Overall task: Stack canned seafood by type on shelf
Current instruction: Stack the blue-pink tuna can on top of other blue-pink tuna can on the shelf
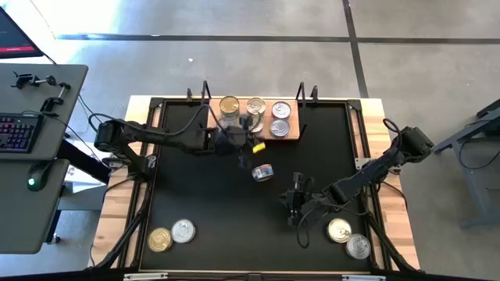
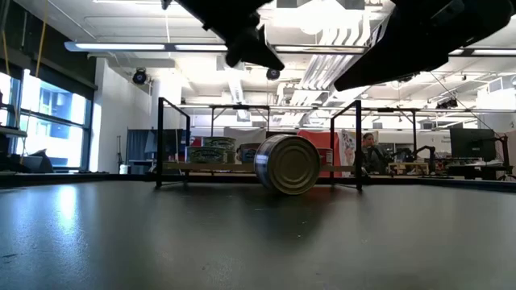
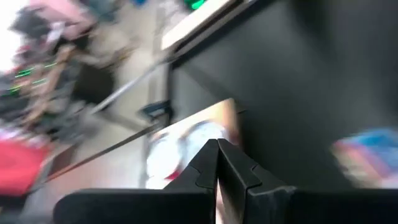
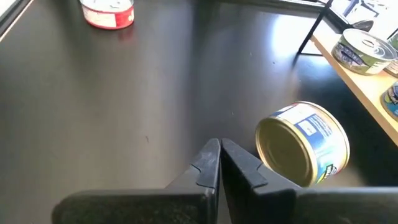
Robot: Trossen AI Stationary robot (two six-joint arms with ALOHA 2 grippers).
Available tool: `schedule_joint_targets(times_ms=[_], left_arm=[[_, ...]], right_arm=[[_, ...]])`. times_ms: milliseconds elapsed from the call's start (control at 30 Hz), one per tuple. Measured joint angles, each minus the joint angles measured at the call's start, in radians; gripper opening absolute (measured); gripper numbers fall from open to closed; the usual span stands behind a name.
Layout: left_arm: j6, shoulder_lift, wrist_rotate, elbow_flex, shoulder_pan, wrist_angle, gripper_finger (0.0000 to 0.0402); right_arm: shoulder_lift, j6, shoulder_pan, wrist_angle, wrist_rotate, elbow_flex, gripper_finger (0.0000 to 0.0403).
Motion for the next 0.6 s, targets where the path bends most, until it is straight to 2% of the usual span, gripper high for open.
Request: schedule_joint_targets(times_ms=[67, 267, 333, 433, 600], left_arm=[[-0.04, 0.0, 0.045, 0.0, -0.03, -0.024, 0.0001], [-0.251, 0.0, 0.064, -0.001, -0.115, -0.019, 0.0004], [-0.302, 0.004, 0.131, 0.0, -0.127, -0.014, 0.0019], [-0.334, 0.03, 0.195, -0.001, -0.129, -0.014, 0.0062], [-0.379, 0.127, 0.205, -0.001, -0.12, 0.032, 0.0165]], right_arm=[[0.0, 0.004, 0.0, -0.008, -0.001, 0.0, 0.0007], [0.0, 0.079, 0.0, -0.084, -0.002, 0.0, 0.0007], [0.0, 0.103, 0.0, -0.105, -0.002, 0.0, 0.0007], [0.0, 0.121, 0.0, -0.111, -0.002, 0.0, 0.0007], [0.0, 0.121, 0.0, -0.108, -0.002, 0.0, 0.0007]])
